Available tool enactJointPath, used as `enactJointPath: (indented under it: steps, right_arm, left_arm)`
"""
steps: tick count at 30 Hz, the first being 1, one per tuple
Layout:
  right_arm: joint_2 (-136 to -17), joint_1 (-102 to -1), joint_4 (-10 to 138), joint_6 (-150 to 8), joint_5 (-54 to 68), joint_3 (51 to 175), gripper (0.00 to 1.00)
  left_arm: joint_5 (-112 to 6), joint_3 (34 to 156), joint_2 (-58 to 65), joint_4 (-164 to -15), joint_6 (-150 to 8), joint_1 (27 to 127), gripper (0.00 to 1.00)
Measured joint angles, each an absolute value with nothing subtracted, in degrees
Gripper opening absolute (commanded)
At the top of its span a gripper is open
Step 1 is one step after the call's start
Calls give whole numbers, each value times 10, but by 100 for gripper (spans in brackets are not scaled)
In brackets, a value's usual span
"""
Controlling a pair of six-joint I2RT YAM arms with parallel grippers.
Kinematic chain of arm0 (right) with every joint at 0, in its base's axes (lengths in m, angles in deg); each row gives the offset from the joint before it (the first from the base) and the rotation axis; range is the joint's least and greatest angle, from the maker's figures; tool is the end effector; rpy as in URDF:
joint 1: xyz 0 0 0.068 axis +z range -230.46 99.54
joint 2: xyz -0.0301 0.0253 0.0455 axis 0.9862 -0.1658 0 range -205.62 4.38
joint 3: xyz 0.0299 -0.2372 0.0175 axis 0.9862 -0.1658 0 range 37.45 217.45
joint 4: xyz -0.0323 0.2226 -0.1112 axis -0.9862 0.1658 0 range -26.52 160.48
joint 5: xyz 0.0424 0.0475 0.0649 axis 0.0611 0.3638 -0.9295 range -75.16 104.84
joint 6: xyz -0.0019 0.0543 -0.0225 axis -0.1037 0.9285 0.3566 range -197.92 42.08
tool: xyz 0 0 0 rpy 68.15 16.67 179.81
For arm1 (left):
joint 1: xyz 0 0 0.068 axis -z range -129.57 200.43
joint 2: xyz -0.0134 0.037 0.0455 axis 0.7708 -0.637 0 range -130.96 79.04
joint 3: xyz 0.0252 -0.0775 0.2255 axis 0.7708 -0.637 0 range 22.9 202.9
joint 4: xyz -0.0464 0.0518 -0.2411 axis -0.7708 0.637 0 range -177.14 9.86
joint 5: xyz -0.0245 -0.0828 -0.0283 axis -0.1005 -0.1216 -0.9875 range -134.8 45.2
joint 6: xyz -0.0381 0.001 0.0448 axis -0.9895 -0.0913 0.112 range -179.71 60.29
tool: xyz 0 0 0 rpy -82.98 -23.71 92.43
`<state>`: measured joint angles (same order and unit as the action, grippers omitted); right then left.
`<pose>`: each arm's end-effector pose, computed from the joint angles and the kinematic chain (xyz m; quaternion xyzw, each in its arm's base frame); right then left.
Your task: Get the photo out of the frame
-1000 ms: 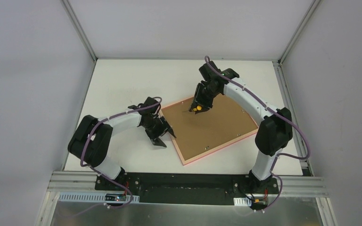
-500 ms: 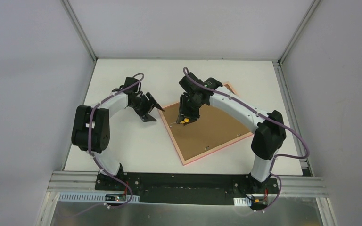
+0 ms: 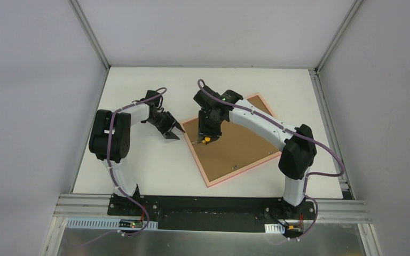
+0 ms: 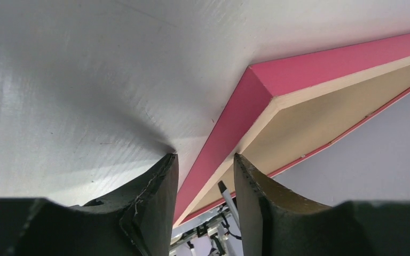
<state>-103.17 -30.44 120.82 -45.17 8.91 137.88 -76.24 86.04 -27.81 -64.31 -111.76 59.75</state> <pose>0.2400 0.2928 0.2579 -0.1575 0.9612 0.1838 0.1322 0.3328 -0.0772 0.1140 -0.2920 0.8978 -0.3280 0.0328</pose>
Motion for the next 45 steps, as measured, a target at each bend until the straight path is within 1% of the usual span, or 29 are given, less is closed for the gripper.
enactJointPath:
  steps: [8,12,19,25,30,34,37,45]
  right_arm:
    - [-1026,-283,1206,-455,111,1360,0]
    - [-1026,-282,1205,-461,122,1363,0]
    - [-1052,-282,1219,-486,148,1417,0]
    - [-1083,-282,1230,-497,137,1453,0]
    - [-1101,-290,1246,-477,95,1461,0]
    - [-1104,-309,1266,-446,63,1463,0]
    - [-1104,-330,1284,-420,31,1468,0]
    - [-1104,-348,1302,-369,-41,1468,0]
  left_arm:
    - [-763,851,-278,-653,-1118,597,38]
    - [-763,843,-278,-659,-1118,597,35]
    - [-764,826,-273,-670,-1117,593,34]
    - [-768,811,-265,-676,-1116,593,34]
    - [-774,810,-265,-672,-1116,594,28]
    - [-777,808,-263,-672,-1125,594,22]
    - [-778,800,-256,-672,-1136,594,14]
    - [-775,788,-241,-662,-1153,594,9]
